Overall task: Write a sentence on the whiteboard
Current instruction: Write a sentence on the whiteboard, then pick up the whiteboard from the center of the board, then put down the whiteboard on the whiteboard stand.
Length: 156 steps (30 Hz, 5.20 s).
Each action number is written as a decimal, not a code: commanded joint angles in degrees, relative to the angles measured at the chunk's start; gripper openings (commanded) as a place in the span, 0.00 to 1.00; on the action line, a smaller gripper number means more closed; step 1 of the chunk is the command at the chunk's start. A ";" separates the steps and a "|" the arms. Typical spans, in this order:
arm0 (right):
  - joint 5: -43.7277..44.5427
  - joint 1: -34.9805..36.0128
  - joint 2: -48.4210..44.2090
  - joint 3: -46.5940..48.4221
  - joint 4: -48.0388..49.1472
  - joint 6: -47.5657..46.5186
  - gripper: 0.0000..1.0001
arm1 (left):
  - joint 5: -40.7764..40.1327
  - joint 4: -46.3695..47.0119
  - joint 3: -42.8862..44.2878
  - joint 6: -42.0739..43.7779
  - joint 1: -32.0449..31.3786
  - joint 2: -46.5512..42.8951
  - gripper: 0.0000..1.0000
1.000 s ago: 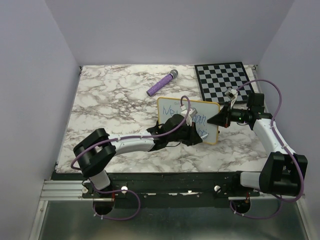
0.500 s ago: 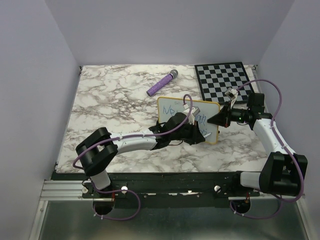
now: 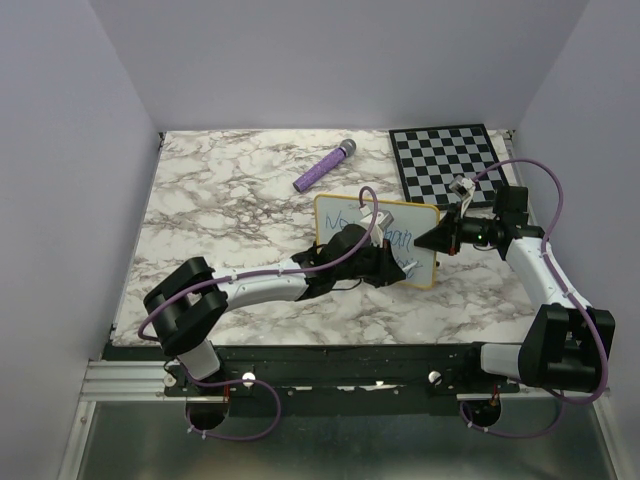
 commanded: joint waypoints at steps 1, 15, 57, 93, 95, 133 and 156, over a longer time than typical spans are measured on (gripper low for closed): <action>-3.15 -0.18 -1.31 0.00 0.07 0.19 0.01 | -1.78 0.20 0.84 0.61 0.22 0.09 0.00; -3.15 -0.26 -1.40 0.00 -0.01 0.19 0.01 | -0.64 -2.08 0.93 0.52 0.40 1.32 0.00; -3.06 -0.18 -1.49 0.00 -0.01 0.27 0.01 | 5.07 -3.75 4.26 0.79 -0.57 5.89 0.00; -7.19 -0.27 -2.81 6.06 -13.28 -11.94 0.01 | 1.56 -34.15 -4.01 25.63 30.45 -44.03 0.00; -7.72 -0.35 -2.54 7.11 -15.82 -13.43 0.01 | -0.89 -36.53 -3.21 28.02 31.42 -44.82 0.00; -4.99 4.04 11.86 10.03 50.73 36.81 0.01 | -6.70 -27.84 -19.11 33.66 36.79 -61.52 0.00; -1.57 4.04 23.38 3.87 55.80 36.05 0.01 | -4.42 -27.40 -19.20 33.39 38.28 -60.20 0.00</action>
